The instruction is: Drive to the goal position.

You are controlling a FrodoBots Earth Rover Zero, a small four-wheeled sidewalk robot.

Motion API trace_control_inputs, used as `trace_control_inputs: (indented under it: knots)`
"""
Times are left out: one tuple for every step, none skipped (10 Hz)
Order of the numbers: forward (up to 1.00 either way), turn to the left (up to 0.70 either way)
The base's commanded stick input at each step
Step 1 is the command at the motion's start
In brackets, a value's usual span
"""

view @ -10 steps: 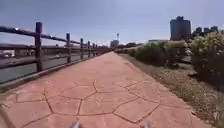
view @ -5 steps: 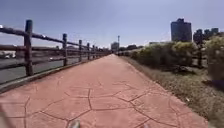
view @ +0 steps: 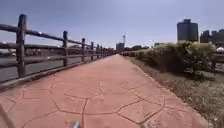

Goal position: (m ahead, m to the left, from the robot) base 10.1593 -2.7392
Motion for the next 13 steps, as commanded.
trace_control_inputs:
  knots:
    - [0.85, 0.0]
    - [0.85, 0.0]
    - [0.85, 0.0]
    - [0.85, 0.0]
    - [0.85, 0.0]
    - [0.85, 0.0]
    - [0.85, 0.0]
    - [0.85, 0.0]
    - [0.85, 0.0]
    - [0.85, 0.0]
    - [0.85, 0.0]
    - [0.85, 0.0]
    - [0.85, 0.0]
